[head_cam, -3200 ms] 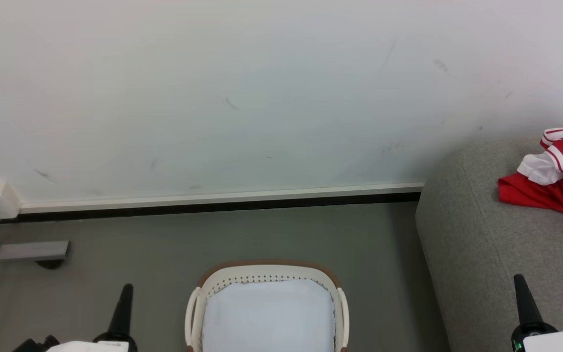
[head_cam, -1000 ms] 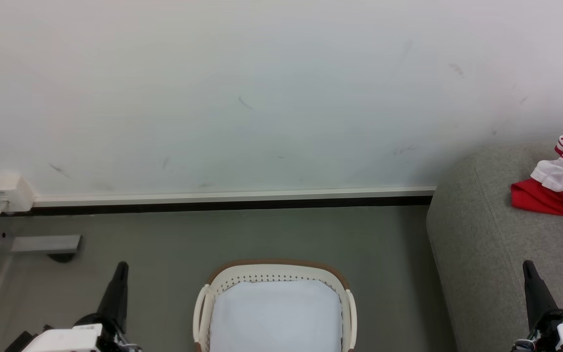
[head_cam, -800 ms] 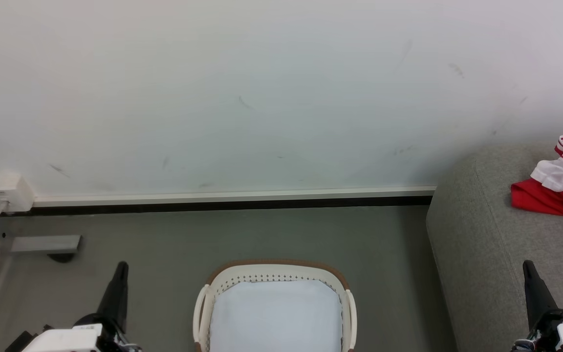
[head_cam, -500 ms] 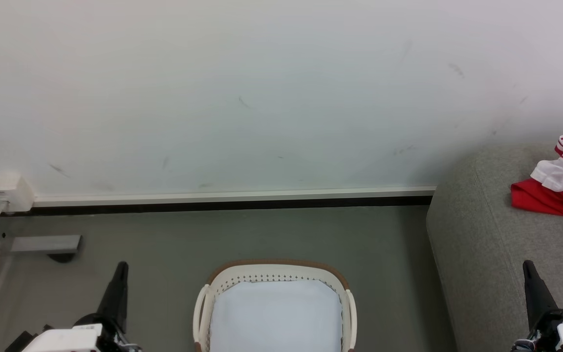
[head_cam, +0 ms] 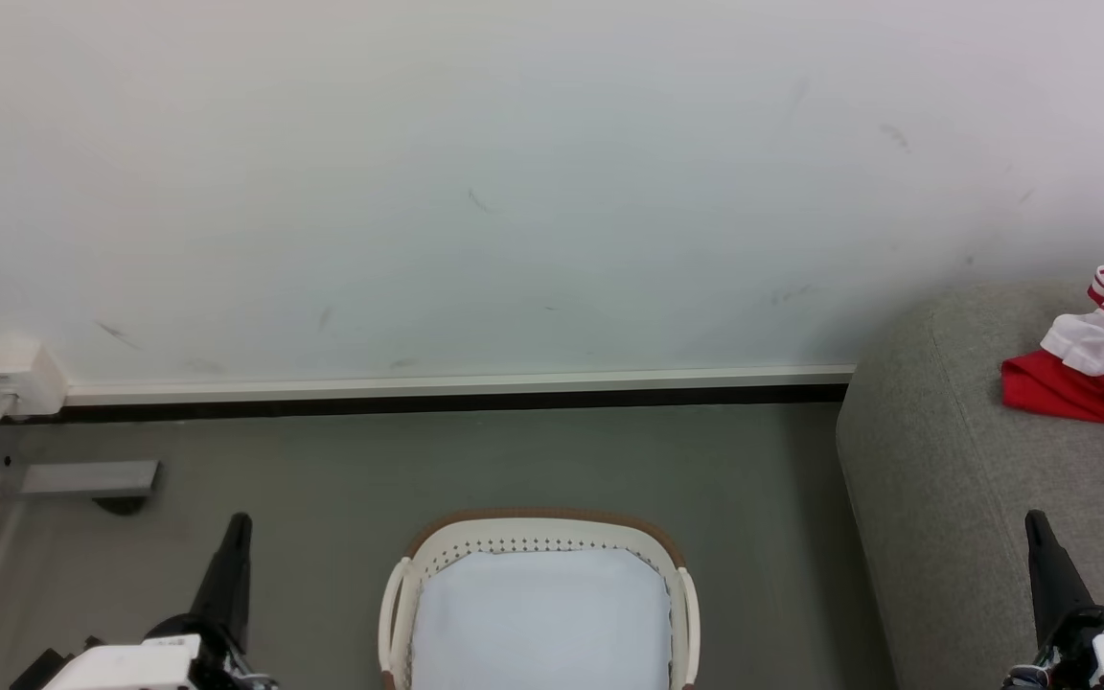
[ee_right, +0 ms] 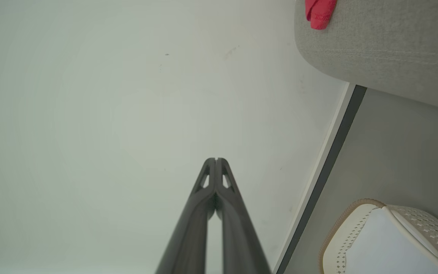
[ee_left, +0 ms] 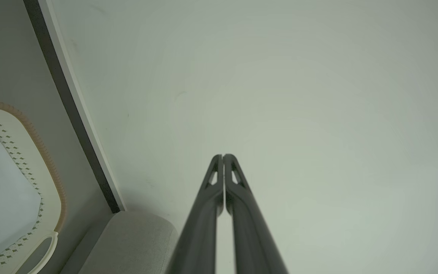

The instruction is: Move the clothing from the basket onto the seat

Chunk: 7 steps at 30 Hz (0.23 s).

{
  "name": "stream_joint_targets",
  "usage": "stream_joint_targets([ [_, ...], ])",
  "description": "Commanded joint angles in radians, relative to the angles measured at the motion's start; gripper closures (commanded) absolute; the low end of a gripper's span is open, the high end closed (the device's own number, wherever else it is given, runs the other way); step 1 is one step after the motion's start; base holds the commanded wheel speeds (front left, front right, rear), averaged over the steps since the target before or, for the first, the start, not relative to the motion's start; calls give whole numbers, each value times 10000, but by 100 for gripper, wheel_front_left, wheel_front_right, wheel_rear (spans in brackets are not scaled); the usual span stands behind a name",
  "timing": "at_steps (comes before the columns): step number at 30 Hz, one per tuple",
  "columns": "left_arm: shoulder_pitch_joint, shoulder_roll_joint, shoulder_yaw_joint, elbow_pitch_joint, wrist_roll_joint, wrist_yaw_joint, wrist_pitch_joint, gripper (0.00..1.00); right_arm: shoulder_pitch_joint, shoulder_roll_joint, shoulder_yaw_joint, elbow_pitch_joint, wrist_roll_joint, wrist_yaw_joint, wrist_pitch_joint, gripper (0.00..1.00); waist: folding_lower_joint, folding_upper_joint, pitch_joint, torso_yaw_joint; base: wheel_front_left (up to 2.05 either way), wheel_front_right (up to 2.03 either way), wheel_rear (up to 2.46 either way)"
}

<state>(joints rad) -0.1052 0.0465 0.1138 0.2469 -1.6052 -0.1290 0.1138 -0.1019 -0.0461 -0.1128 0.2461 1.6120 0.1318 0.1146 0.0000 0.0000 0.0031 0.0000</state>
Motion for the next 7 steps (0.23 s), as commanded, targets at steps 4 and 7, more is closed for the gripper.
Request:
stream_joint_targets([
  [4,-83,70,20,-30,-141,-46,41,100,-122,-77,-39,-46,21,-21,26,100,0,0,0,0,0,0,0],
  [7,-83,70,19,-30,-141,-46,41,100,-123,-77,-38,-46,21,-21,26,100,0,0,0,0,0,0,0],
])
